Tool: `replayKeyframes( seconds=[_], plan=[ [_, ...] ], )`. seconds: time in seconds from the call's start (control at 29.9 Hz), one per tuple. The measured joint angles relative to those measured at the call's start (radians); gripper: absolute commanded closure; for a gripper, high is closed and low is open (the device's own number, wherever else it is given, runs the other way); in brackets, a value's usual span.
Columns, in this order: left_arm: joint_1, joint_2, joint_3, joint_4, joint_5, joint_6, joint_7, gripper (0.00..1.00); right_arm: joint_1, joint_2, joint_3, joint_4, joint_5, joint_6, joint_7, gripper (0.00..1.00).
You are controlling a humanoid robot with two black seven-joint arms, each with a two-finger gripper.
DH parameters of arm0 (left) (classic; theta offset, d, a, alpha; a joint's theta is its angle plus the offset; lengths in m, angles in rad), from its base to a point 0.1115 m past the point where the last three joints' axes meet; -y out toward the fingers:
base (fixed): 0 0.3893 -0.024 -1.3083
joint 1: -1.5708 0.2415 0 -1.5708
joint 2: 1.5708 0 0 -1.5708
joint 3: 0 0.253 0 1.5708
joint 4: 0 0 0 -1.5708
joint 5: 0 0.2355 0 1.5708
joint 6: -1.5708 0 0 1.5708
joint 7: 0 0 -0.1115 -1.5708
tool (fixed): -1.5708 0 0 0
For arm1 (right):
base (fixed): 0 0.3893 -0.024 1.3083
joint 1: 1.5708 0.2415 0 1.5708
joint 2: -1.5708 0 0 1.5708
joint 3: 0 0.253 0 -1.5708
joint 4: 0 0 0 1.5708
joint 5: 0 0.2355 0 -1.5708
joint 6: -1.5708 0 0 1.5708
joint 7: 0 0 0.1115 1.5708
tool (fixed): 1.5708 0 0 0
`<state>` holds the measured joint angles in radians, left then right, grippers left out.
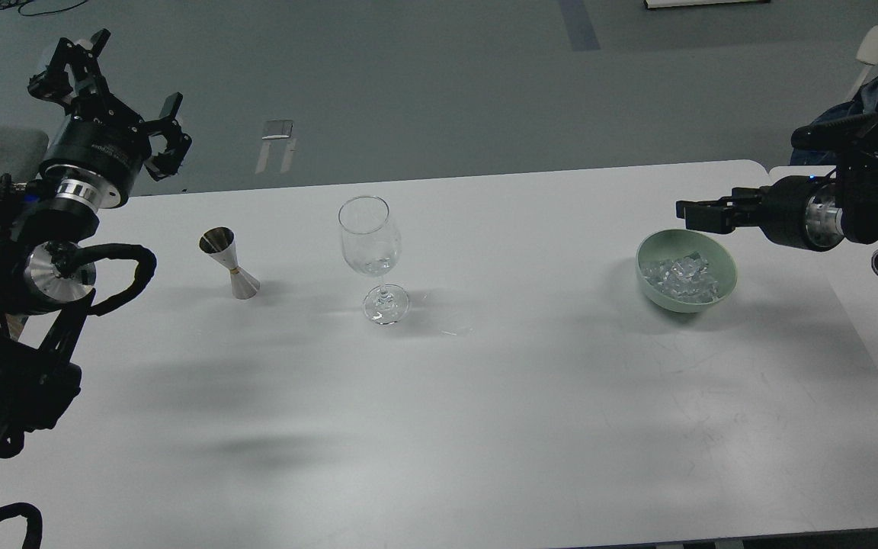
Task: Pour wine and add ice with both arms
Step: 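Reach the right gripper into the green bowl and grasp ice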
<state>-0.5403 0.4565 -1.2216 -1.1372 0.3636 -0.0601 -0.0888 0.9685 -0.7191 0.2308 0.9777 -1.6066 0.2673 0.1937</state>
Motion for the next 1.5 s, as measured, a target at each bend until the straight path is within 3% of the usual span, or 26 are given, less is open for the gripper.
replayKeyframes(
  seconds=[0.33,0.84,1.2,1.5],
  plan=[
    [0.013,-0.013,0.004,0.002,-0.002,0.0,-0.002,0.03,-0.071,0.025,-0.013,0.001,-0.014,-0.044,-0.018,0.37],
    [0.018,-0.027,0.001,0.003,-0.002,0.0,-0.003,0.03,-0.103,0.115,-0.013,-0.047,-0.139,-0.056,-0.036,0.48],
    [0.031,-0.025,-0.008,0.013,-0.005,-0.003,-0.003,0.03,-0.107,0.118,-0.013,-0.05,-0.151,-0.056,-0.036,0.95],
    [0.032,-0.025,-0.009,0.016,-0.002,-0.003,-0.003,0.03,-0.106,0.116,-0.013,-0.047,-0.149,-0.054,-0.036,1.0]
  ],
)
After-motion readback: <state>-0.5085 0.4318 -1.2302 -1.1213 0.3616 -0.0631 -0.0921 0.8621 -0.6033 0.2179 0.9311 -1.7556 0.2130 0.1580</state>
